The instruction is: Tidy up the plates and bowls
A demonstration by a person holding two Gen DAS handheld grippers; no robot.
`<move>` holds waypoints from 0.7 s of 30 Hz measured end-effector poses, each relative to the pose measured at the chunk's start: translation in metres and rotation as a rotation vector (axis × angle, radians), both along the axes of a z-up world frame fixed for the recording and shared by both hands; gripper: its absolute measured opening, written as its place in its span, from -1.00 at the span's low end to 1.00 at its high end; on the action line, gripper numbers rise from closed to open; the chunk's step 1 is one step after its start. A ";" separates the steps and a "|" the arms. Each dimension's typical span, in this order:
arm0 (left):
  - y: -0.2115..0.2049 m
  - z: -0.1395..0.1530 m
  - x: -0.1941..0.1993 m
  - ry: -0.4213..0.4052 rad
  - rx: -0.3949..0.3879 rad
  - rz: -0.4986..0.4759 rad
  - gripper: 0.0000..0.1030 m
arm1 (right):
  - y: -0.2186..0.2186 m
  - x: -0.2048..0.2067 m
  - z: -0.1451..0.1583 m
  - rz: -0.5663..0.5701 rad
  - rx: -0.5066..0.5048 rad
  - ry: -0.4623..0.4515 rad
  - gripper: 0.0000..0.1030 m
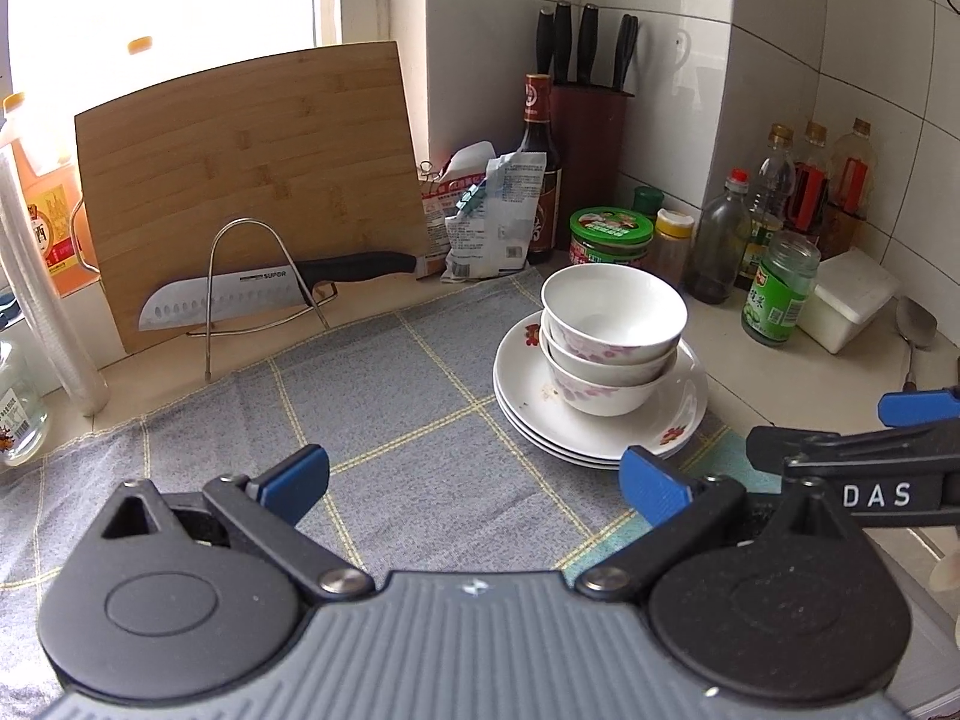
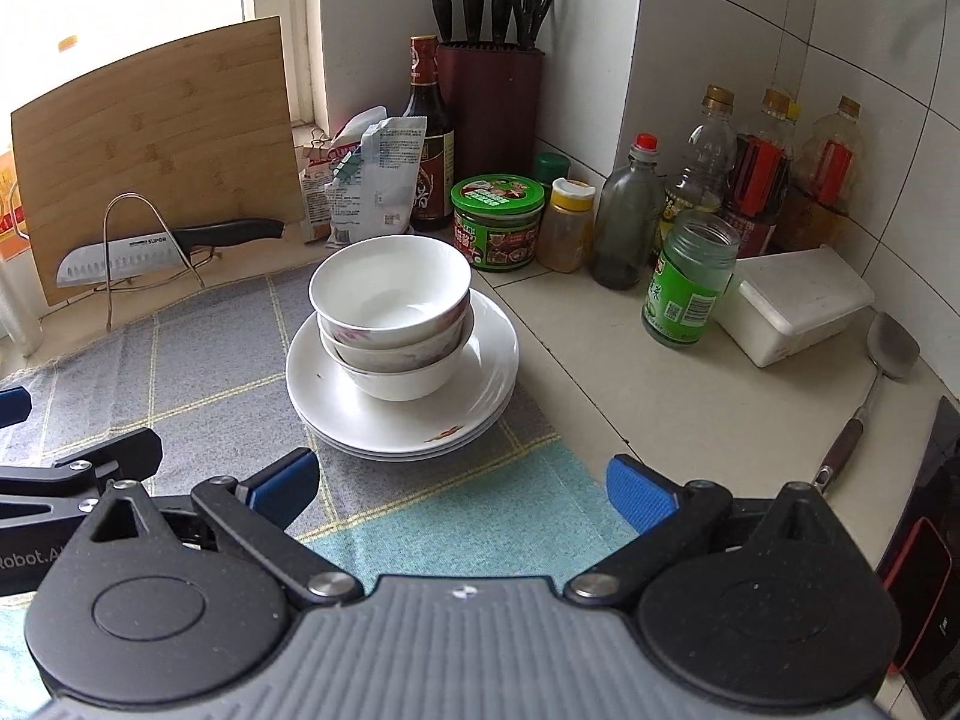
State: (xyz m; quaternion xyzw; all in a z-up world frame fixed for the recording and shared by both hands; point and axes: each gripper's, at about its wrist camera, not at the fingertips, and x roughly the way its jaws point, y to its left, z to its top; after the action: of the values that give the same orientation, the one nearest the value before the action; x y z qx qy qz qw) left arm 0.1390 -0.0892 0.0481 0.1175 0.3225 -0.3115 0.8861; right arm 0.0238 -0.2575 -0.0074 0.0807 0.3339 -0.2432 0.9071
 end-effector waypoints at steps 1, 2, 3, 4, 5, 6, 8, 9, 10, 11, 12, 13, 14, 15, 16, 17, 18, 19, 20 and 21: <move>0.000 0.000 0.000 0.001 -0.001 0.001 0.99 | 0.000 -0.001 0.000 -0.001 -0.001 -0.001 1.00; 0.000 0.001 -0.001 0.002 -0.003 0.002 0.99 | 0.001 -0.001 0.001 -0.002 -0.001 -0.002 1.00; 0.001 0.001 -0.001 0.003 -0.003 0.002 0.99 | 0.001 -0.002 0.001 -0.002 -0.002 -0.002 1.00; 0.001 0.001 -0.002 0.003 -0.004 0.004 0.99 | 0.001 -0.002 0.001 -0.002 -0.003 -0.003 1.00; 0.001 0.001 -0.003 0.003 -0.002 0.005 0.99 | 0.001 -0.003 0.001 -0.002 -0.003 -0.003 1.00; 0.001 0.001 -0.003 0.003 -0.002 0.005 0.99 | 0.002 -0.003 0.001 -0.002 -0.004 -0.002 1.00; 0.001 0.001 -0.003 0.003 -0.002 0.005 0.99 | 0.002 -0.004 0.001 -0.003 -0.004 -0.005 1.00; 0.001 0.001 -0.003 0.004 -0.001 0.004 0.99 | 0.002 -0.004 0.001 -0.002 -0.003 -0.004 1.00; 0.001 0.001 -0.004 0.005 0.000 0.005 0.99 | 0.002 -0.004 0.001 -0.002 -0.004 -0.004 1.00; 0.002 0.001 -0.004 0.006 0.000 0.005 0.99 | 0.002 -0.005 0.001 -0.002 -0.004 -0.004 1.00; 0.002 0.001 -0.003 0.006 0.000 0.005 0.99 | 0.002 -0.004 0.001 -0.003 -0.003 -0.005 1.00; 0.002 0.001 -0.004 0.007 0.000 0.005 0.99 | 0.002 -0.005 0.001 -0.004 -0.004 -0.005 1.00; 0.002 0.001 -0.004 0.006 0.000 0.005 0.99 | 0.002 -0.005 0.001 -0.004 -0.006 -0.005 1.00; 0.002 0.001 -0.004 0.006 0.001 0.005 0.99 | 0.001 -0.006 0.001 -0.004 -0.005 -0.005 1.00; 0.002 0.001 -0.004 0.005 0.000 0.004 0.99 | 0.001 -0.007 0.002 -0.004 -0.006 -0.005 1.00; 0.002 0.001 -0.005 0.005 0.000 0.005 0.99 | 0.001 -0.007 0.002 -0.005 -0.008 -0.005 1.00; 0.002 0.001 -0.005 0.005 0.001 0.005 0.99 | 0.001 -0.008 0.002 -0.005 -0.008 -0.005 1.00; 0.002 0.001 -0.005 0.006 0.002 0.005 0.99 | 0.001 -0.008 0.002 -0.006 -0.009 -0.004 1.00; 0.002 0.002 -0.006 0.005 0.002 0.006 0.99 | 0.001 -0.009 0.002 -0.007 -0.010 -0.004 1.00; 0.002 0.002 -0.006 0.005 0.003 0.006 0.99 | 0.001 -0.009 0.002 -0.006 -0.008 -0.004 1.00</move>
State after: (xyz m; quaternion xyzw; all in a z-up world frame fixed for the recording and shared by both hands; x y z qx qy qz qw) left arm 0.1335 -0.0869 0.0496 0.1170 0.3252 -0.3088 0.8861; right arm 0.0151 -0.2563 -0.0052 0.0784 0.3308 -0.2471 0.9074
